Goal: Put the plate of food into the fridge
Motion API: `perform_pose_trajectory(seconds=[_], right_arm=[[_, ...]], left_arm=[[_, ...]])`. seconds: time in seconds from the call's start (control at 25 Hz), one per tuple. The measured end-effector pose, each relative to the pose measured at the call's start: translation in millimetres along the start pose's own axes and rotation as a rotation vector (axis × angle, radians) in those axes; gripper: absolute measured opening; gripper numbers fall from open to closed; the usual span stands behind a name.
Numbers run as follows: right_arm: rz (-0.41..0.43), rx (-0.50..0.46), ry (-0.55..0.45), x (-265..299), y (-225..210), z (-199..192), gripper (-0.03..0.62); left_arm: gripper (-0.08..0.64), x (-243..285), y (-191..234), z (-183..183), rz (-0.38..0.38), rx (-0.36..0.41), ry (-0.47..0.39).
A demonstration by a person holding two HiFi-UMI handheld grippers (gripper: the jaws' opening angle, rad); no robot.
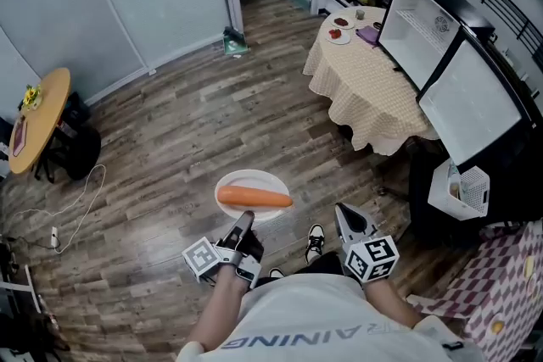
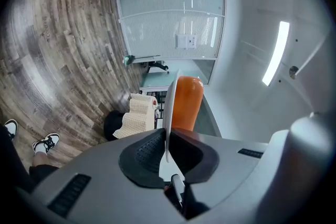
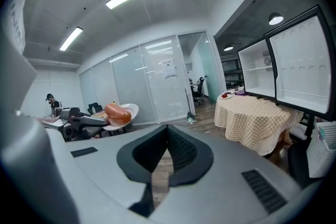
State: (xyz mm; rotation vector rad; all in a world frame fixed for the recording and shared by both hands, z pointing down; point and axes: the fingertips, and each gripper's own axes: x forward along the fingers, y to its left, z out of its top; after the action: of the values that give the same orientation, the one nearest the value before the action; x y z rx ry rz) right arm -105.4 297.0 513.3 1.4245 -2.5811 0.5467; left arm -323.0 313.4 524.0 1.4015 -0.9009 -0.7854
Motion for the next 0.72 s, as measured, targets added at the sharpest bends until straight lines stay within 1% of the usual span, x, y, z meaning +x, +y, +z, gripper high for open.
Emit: perform_pose_trajectory(seconds=[0.12, 0.28, 0.44, 0.72], right_arm=[[0.019, -0.005, -0.013, 20.4, -17.2, 15.0, 0.020], [0.018, -0.002, -0.036, 40.7, -48.5, 35.7, 0.020], [0.010, 0.011, -0.035, 57.6, -82.3, 48.3, 0.020], [0.056, 0.000, -0.038, 87.9, -122.8, 73.7, 0.020]], left_arm=[[0.028, 25.1, -5.1, 9.4, 0.003, 0.005, -0.011], [0.028, 65.3, -15.6, 17.8, -0.013, 0.021, -0.020], [0.028, 103.5, -23.3, 15.1, -0.016, 0.030, -0.014], [0.028, 156.2, -25.0, 9.3, 0.000, 0.009, -0.027]])
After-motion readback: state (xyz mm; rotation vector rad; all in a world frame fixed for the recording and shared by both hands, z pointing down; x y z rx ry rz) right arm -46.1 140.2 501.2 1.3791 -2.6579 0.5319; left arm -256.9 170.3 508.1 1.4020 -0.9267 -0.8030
